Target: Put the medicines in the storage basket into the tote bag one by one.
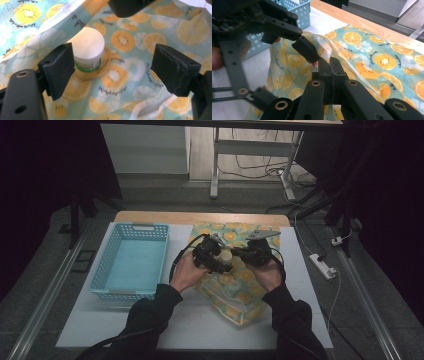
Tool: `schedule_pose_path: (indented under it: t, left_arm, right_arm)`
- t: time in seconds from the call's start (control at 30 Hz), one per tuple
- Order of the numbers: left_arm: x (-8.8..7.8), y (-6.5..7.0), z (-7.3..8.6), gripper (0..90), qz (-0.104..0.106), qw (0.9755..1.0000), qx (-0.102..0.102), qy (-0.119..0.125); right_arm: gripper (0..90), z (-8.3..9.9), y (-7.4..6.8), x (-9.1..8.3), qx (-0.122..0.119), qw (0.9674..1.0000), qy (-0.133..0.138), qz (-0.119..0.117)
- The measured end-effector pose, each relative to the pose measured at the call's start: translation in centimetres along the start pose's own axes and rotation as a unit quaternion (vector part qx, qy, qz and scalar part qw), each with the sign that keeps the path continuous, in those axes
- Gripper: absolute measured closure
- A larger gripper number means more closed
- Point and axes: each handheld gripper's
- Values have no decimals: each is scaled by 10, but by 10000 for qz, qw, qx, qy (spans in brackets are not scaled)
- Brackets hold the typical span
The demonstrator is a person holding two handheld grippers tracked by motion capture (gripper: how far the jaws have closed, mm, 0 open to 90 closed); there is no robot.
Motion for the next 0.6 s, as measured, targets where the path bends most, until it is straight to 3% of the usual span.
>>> schedule_pose_path:
  t: [0.1,0.23,0.33,0.6]
  left_arm:
    - [-5,3,2,132,97,9999,-54,96]
    - [-10,6,6,61,141,9998,27,135]
    - [-13,8,10,28,320,9993,0,214]
    - [-17,16,20,6,571,9981,136,206]
  right_arm:
    - [900,0,-1,0,-9,10000,5,-23]
    - [900,0,-1,0,-15,10000,-5,-29]
    - [900,-1,-1,0,-11,10000,12,-41]
    - [900,-1,-2,0,-28,10000,-4,-65]
Point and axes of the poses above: each handheld gripper's, and its own axes: x roughly forward along the jaws, z roughly out of its underside, y roughly to its right, and after that the axes turned 4 degrees about y, right-handed
